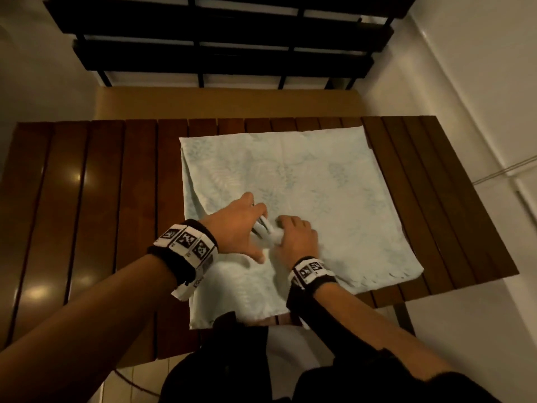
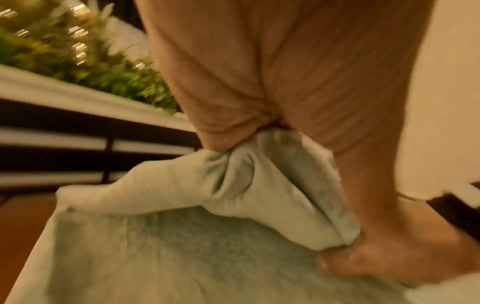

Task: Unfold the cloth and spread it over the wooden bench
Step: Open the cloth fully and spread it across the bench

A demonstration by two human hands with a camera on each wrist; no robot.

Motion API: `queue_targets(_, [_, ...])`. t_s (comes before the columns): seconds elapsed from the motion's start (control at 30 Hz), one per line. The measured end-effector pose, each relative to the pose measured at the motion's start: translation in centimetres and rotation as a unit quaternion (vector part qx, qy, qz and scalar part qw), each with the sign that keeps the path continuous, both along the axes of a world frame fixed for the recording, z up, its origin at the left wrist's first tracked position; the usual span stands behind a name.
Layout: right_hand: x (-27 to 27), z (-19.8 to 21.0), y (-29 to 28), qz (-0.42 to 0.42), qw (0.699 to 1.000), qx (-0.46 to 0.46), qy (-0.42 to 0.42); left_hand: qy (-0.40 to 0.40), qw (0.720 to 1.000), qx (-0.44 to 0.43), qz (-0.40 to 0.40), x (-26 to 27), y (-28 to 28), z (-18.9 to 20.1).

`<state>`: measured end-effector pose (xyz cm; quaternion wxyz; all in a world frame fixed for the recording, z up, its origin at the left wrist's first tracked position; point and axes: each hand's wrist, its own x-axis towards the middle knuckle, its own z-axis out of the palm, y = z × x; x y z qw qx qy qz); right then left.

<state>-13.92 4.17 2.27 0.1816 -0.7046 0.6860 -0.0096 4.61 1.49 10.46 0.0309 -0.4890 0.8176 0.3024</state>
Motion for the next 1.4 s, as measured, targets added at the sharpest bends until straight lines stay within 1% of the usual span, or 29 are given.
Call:
queue_targets(0.07, [-3.6,-0.2,0.6,-0.032,0.999,0.003,0.037,-0.065,0.996,-0.056,-0.027,-0.2,0.5,0.0])
queue_targets(0.13, [-7.2,-0.1,1.2,-0.073,0.995,0.001,0.061,-0.078,0.990,-0.114,-0.013,0.3,1.1,0.1])
queue_targets(0.2, [-10.3,0.2,1.5,-0.113,0.992,-0.020,0.056,-0.059,0.989,-0.137,0.007,1.2,1.7,0.0])
queue_targets(0.23, [-12.1,0.1,0.9,-0.131,0.990,-0.028,0.033,-0.047,0.988,-0.145,0.012,1.1,1.3,-0.3])
queue_targets(0.3, [-15.3,-0.1,-1.4,-0.157,0.985,-0.039,-0.054,-0.014,0.989,-0.146,0.028,0.1,0.2,-1.1])
queue_targets(0.37, [-17.3,0.1,-3.6,-0.171,0.976,-0.032,-0.128,0.028,0.989,-0.119,0.085,-1.2,-0.7,-1.3])
queue_targets(0.4, [-18.1,0.2,-4.8,-0.165,0.972,-0.036,-0.161,0.053,0.986,-0.102,0.125,-1.8,-1.2,-1.6])
queue_targets(0.47, [-19.3,0.6,-7.1,-0.142,0.961,-0.039,-0.234,0.106,0.968,-0.080,0.211,-3.2,-2.1,-2.1])
queue_targets(0.53, [-20.2,0.9,-9.6,-0.103,0.946,-0.028,-0.305,0.131,0.950,-0.069,0.273,-4.4,-3.2,-2.6])
queue_targets(0.6, [-20.9,1.3,-12.3,-0.043,0.942,-0.011,-0.333,0.138,0.941,-0.059,0.304,-5.3,-4.4,-2.7])
queue_targets(0.63, [-21.2,1.7,-13.5,-0.008,0.942,0.012,-0.335,0.129,0.944,-0.059,0.298,-5.6,-5.0,-2.6])
queue_targets(0.67, [-21.5,1.9,-14.9,0.028,0.944,0.046,-0.326,0.100,0.953,-0.063,0.279,-5.6,-5.7,-2.4])
queue_targets(0.7, [-21.7,2.2,-16.3,0.072,0.947,0.080,-0.303,0.048,0.966,-0.065,0.245,-5.3,-6.4,-2.2])
queue_targets(0.73, [-21.9,2.4,-17.8,0.119,0.950,0.114,-0.266,-0.022,0.979,-0.063,0.195,-4.9,-7.3,-2.1])
queue_targets(0.77, [-21.9,2.7,-19.3,0.163,0.950,0.148,-0.221,-0.096,0.984,-0.055,0.143,-4.4,-8.4,-2.1])
queue_targets(0.83, [-21.1,3.4,-22.3,0.246,0.941,0.206,-0.110,-0.217,0.974,-0.033,0.063,-3.6,-11.0,-2.0])
queue_targets(0.87, [-20.3,3.7,-23.7,0.280,0.931,0.229,-0.049,-0.256,0.966,-0.027,0.039,-3.2,-12.5,-1.8])
queue_targets(0.97, [-17.5,4.5,-29.4,0.331,0.905,0.255,0.077,-0.325,0.944,-0.053,0.017,-2.0,-18.9,-0.9])
queue_targets(1.03, [-16.2,5.6,-34.6,0.326,0.916,0.200,0.122,-0.338,0.935,-0.088,0.054,-0.8,-23.4,0.1])
queue_targets(1.07, [-15.8,6.6,-37.1,0.313,0.931,0.139,0.131,-0.316,0.938,-0.117,0.084,-0.3,-25.4,0.7])
queue_targets(1.13, [-15.1,9.1,-41.0,0.263,0.955,-0.022,0.134,-0.240,0.936,-0.205,0.154,0.4,-28.7,2.0])
queue_targets(1.17, [-14.8,10.3,-42.3,0.235,0.960,-0.089,0.126,-0.199,0.926,-0.267,0.180,0.6,-30.2,2.4])
queue_targets(1.2, [-14.4,11.0,-43.1,0.213,0.962,-0.135,0.109,-0.183,0.908,-0.326,0.187,0.7,-31.4,2.5])
queue_targets(1.23, [-13.9,11.3,-43.9,0.200,0.963,-0.156,0.094,-0.188,0.890,-0.369,0.192,0.8,-32.4,2.4])
queue_targets(1.27, [-13.3,11.2,-44.5,0.194,0.963,-0.162,0.093,-0.196,0.879,-0.388,0.197,0.9,-33.1,2.0])
queue_targets(1.3, [-12.9,10.8,-44.9,0.196,0.963,-0.157,0.102,-0.199,0.879,-0.385,0.198,0.8,-33.6,1.4])
queue_targets(1.33, [-12.6,10.0,-45.1,0.203,0.962,-0.142,0.118,-0.201,0.890,-0.362,0.192,0.8,-33.8,0.2])
queue_targets(1.37, [-12.3,9.0,-45.0,0.212,0.962,-0.110,0.131,-0.213,0.907,-0.315,0.181,0.7,-33.6,-1.0])
queue_targets(1.4, [-12.2,7.7,-44.8,0.219,0.963,-0.057,0.143,-0.235,0.926,-0.246,0.164,0.6,-33.3,-2.2])
